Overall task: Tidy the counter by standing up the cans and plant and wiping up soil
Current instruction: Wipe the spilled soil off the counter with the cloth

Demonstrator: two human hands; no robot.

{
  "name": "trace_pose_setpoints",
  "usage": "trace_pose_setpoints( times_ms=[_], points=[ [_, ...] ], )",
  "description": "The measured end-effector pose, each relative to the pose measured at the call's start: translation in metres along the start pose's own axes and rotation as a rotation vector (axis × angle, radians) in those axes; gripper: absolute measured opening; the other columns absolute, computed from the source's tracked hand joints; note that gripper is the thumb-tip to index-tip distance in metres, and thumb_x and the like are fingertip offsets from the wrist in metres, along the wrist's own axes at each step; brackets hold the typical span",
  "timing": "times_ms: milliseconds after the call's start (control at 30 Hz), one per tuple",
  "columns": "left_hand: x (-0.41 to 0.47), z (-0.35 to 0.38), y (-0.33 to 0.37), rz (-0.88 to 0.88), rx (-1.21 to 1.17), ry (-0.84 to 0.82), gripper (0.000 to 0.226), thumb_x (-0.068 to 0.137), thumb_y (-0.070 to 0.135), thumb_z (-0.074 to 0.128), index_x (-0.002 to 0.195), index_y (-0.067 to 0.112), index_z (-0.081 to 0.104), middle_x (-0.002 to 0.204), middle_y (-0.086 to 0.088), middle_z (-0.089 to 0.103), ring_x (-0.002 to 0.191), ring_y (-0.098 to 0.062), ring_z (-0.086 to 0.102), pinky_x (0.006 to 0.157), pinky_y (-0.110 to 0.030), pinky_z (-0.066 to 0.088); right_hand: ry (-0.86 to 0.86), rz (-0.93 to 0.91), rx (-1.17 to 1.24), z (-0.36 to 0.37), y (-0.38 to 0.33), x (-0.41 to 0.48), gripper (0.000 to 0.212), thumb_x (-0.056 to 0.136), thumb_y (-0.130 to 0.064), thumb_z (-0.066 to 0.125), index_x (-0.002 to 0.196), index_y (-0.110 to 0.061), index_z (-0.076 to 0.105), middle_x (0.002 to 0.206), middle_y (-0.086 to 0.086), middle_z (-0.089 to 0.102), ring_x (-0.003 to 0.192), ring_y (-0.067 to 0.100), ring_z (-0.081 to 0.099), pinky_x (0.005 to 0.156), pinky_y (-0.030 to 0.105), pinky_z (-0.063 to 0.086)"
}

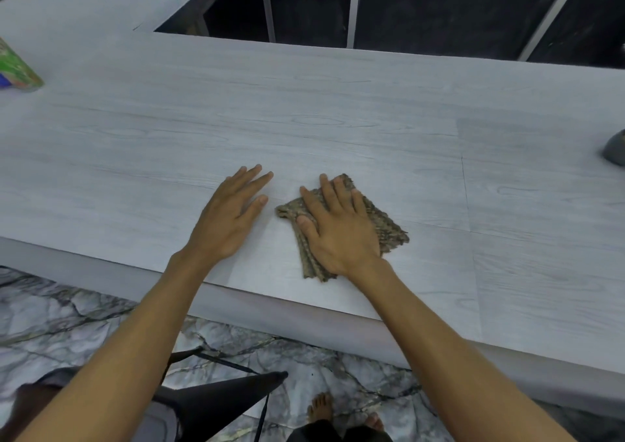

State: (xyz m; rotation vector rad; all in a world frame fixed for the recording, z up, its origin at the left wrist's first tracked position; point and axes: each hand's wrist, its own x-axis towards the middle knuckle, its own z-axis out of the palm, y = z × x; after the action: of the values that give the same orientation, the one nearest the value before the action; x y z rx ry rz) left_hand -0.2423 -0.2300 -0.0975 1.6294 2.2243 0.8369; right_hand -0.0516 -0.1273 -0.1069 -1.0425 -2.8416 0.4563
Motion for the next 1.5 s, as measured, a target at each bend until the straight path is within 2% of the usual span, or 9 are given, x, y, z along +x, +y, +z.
trace_pose_setpoints(
  times_ms=[233,300,400,667,800,1000,1133,1267,1500],
  points=[
    [-0.023,-0.009,0.01,0.006,-0.057,0.069,0.045,0.102,0.043,0.033,0.146,0.034,0.036,0.155,0.017,0.025,0.145,0.001,0.012,0.121,-0.033,0.009,0.014,-0.168,0.199,0.008,-0.037,-0.037,0.06,0.1,-0.051,0.026,0.154,-0.027,0.012,0.161,0.0,-0.007,0.148,0.015,-0.01,0.12,0.037,-0.007],
    [-0.032,-0.006,0.02,0.038,-0.071,0.042,0.047,0.101,0.044,0.031,0.147,0.034,0.033,0.156,0.017,0.023,0.145,0.003,0.01,0.121,-0.032,0.008,0.12,-0.148,0.408,-0.003,-0.036,-0.052,0.057,0.1,-0.043,0.04,0.151,-0.021,0.028,0.162,0.001,0.001,0.148,0.012,-0.006,0.12,0.031,-0.002],
    [-0.04,0.001,0.033,0.171,0.025,-0.109,0.052,0.101,0.044,0.03,0.151,0.032,0.023,0.159,0.015,0.012,0.146,0.0,0.0,0.121,-0.033,0.002,0.335,-0.014,0.313,-0.01,-0.033,-0.085,0.05,0.097,-0.036,0.047,0.143,-0.016,0.042,0.159,0.004,0.02,0.148,0.016,0.009,0.121,0.038,0.011],
    [-0.038,0.024,0.04,0.379,0.215,-0.419,0.055,0.101,0.045,0.024,0.152,0.034,0.006,0.16,0.014,-0.008,0.145,-0.004,-0.015,0.12,-0.034,-0.003,0.071,0.15,0.046,0.005,-0.021,-0.116,0.086,0.091,-0.075,0.015,0.154,-0.018,0.002,0.16,0.004,-0.013,0.145,0.015,-0.023,0.118,0.045,-0.009],
    [-0.049,0.03,0.04,0.354,0.174,-0.361,0.056,0.101,0.046,0.03,0.152,0.033,0.011,0.161,0.013,-0.002,0.146,-0.004,-0.01,0.121,-0.033,0.002,0.073,0.017,0.029,-0.002,0.0,-0.116,0.083,0.091,-0.073,0.018,0.154,-0.02,0.013,0.161,0.0,0.0,0.148,0.013,-0.009,0.118,0.047,-0.007],
    [-0.077,0.047,0.053,0.306,0.006,-0.101,0.046,0.098,0.045,0.041,0.139,0.027,0.049,0.146,0.008,0.04,0.139,-0.008,0.027,0.115,-0.022,0.02,0.199,-0.043,0.13,0.002,0.015,-0.117,0.068,0.089,-0.066,0.031,0.141,-0.024,0.046,0.153,-0.003,0.035,0.144,0.012,0.024,0.12,0.04,0.005],
    [-0.09,0.057,0.066,0.229,-0.119,0.065,0.035,0.093,0.037,0.052,0.119,0.02,0.068,0.121,0.006,0.056,0.12,-0.011,0.045,0.104,-0.019,0.033,0.347,-0.031,0.219,0.009,0.019,-0.121,0.046,0.087,-0.053,0.052,0.119,-0.023,0.067,0.127,-0.006,0.063,0.121,0.021,0.052,0.107,0.041,0.035],
    [-0.093,0.065,0.08,0.181,-0.183,0.117,0.029,0.091,0.034,0.052,0.106,0.02,0.072,0.107,0.006,0.058,0.11,-0.009,0.048,0.096,-0.015,0.035,0.43,-0.006,0.178,0.006,0.022,-0.131,0.033,0.087,-0.05,0.055,0.108,-0.029,0.071,0.111,-0.014,0.067,0.106,0.018,0.049,0.092,0.029,0.027],
    [-0.092,0.081,0.111,0.212,-0.295,0.1,0.02,0.092,0.02,0.057,0.106,0.018,0.071,0.109,0.004,0.054,0.108,-0.002,0.053,0.094,-0.015,0.041,0.491,0.056,0.198,-0.002,0.041,-0.157,0.029,0.089,-0.044,0.057,0.108,-0.027,0.069,0.112,-0.01,0.065,0.115,0.02,0.051,0.094,0.033,0.029]
  ],
)
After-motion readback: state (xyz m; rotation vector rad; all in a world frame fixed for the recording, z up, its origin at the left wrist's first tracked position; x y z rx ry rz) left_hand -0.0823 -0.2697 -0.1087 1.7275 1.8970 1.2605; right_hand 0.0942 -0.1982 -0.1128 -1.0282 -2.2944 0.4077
